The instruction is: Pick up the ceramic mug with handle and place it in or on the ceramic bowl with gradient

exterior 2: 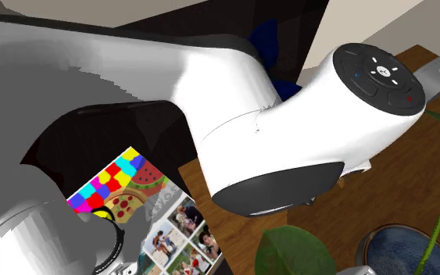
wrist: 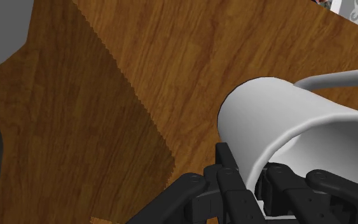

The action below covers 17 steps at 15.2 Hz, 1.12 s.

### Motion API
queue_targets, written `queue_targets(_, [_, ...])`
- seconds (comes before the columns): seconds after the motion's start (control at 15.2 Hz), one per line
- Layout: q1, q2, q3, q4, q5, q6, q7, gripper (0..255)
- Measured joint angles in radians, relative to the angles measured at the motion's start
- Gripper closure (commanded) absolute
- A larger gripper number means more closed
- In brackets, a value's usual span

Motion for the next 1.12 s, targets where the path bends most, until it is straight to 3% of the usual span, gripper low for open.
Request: queue_targets(1.12, [0.000, -0.045, 0.043, 0.187, 0.010, -0.230, 0.010, 255])
